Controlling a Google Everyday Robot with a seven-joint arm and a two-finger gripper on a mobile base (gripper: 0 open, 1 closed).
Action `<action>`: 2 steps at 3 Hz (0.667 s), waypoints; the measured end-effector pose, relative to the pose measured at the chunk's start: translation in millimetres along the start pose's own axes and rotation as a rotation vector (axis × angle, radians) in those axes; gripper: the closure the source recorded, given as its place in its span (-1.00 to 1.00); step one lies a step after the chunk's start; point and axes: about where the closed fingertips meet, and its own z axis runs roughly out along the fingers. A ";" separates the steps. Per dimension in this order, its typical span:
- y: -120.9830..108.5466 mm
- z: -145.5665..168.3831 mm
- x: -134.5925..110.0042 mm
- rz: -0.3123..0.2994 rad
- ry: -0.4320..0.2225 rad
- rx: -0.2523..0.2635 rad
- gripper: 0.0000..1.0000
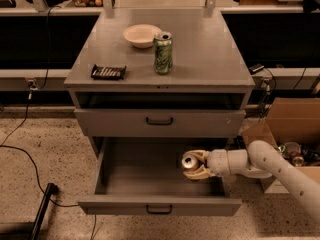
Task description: Place orange can into middle drawer
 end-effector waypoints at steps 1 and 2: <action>-8.3 9.2 19.8 0.015 -0.069 -0.021 1.00; -12.7 14.8 33.0 0.025 -0.113 -0.050 1.00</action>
Offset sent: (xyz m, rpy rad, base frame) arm 0.0266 -0.0050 -0.0493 0.1561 0.0435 0.0822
